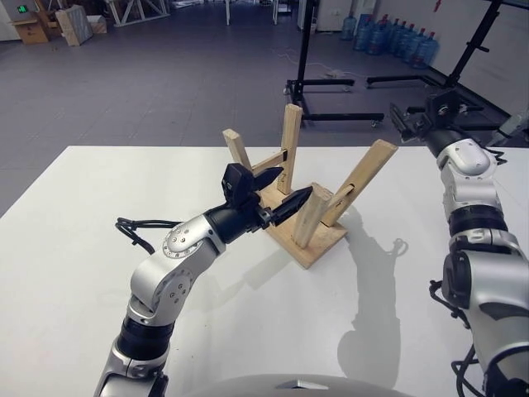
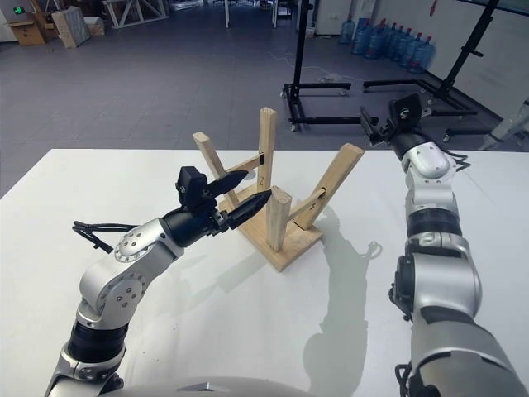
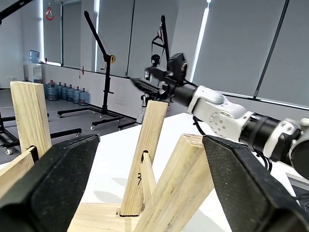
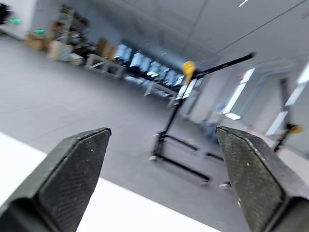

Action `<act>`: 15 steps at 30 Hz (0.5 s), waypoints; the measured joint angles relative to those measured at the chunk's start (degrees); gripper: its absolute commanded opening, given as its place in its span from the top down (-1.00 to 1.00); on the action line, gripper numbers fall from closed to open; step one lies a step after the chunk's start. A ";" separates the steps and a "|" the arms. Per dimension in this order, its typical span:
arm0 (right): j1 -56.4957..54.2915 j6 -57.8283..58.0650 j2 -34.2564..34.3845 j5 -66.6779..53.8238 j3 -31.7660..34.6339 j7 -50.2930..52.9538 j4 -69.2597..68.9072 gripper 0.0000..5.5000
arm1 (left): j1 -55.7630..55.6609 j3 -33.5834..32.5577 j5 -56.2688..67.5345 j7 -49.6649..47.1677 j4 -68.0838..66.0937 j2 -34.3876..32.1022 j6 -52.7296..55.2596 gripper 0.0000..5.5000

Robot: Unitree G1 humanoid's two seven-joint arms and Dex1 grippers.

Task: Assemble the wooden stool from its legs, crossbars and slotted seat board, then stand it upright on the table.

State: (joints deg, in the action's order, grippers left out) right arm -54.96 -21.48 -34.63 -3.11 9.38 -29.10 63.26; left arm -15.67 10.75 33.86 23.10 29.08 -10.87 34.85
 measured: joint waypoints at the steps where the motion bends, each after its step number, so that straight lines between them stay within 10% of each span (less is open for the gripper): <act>1: -0.45 -0.17 0.70 -0.34 0.08 -1.22 1.67 -0.46 | -0.07 -0.04 0.15 0.13 0.00 -0.17 0.17 -0.41; 15: 1.11 -1.38 3.72 -3.72 1.98 -11.04 3.02 -0.46 | 1.28 0.57 2.14 1.89 -0.39 -2.80 4.19 -0.41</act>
State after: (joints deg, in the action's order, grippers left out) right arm -53.85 -22.86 -30.91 -6.83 11.36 -40.14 66.28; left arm -14.39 11.32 36.00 24.99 28.69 -13.66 39.04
